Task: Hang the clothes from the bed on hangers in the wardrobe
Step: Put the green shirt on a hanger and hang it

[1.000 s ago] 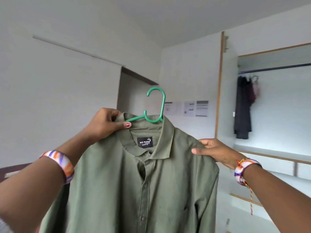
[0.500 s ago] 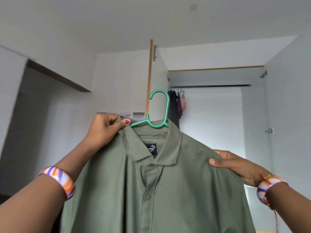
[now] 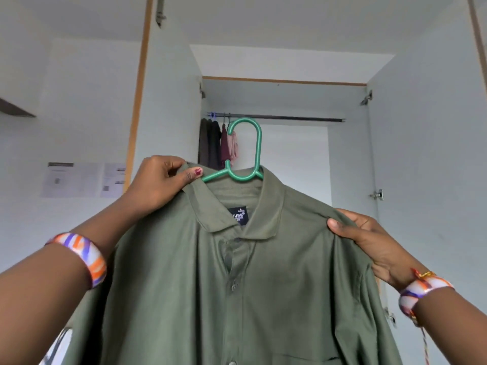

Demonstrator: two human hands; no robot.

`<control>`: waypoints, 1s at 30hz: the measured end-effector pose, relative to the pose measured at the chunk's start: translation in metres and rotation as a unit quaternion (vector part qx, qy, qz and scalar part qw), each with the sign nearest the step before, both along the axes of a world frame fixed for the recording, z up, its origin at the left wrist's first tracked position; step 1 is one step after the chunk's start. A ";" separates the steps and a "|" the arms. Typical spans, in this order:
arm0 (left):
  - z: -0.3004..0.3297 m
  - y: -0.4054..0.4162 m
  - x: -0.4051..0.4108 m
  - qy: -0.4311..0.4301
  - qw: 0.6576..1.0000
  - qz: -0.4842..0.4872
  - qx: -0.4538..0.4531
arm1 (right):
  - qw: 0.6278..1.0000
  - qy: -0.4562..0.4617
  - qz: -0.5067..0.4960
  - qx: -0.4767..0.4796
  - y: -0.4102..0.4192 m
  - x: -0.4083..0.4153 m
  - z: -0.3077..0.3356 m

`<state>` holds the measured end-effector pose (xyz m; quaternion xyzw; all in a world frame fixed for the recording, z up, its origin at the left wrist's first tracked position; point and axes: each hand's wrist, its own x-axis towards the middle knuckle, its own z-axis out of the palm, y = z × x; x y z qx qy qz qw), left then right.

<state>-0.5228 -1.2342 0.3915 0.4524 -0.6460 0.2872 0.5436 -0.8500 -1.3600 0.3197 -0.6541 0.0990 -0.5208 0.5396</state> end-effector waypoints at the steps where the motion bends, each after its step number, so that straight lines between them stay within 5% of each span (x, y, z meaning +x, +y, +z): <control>1: 0.003 -0.025 0.006 -0.013 1.000 0.019 -0.011 | 1.000 -0.017 -0.012 -0.002 -0.024 0.005 0.006; 5: 0.022 -0.132 0.027 0.028 0.995 0.062 -0.068 | 0.994 -0.077 -0.077 -0.018 -0.108 0.025 0.035; 10: 0.027 -0.263 0.017 0.112 0.993 -0.016 -0.044 | 0.978 -0.109 -0.177 -0.031 -0.203 0.035 0.055; 19: 0.013 -0.452 -0.005 -0.025 0.992 -0.055 0.111 | 0.932 -0.197 -0.296 -0.066 -0.396 0.035 0.078; 30: 0.048 -0.546 0.025 -0.102 0.967 0.084 0.217 | 0.917 -0.221 -0.318 -0.095 -0.569 0.055 0.139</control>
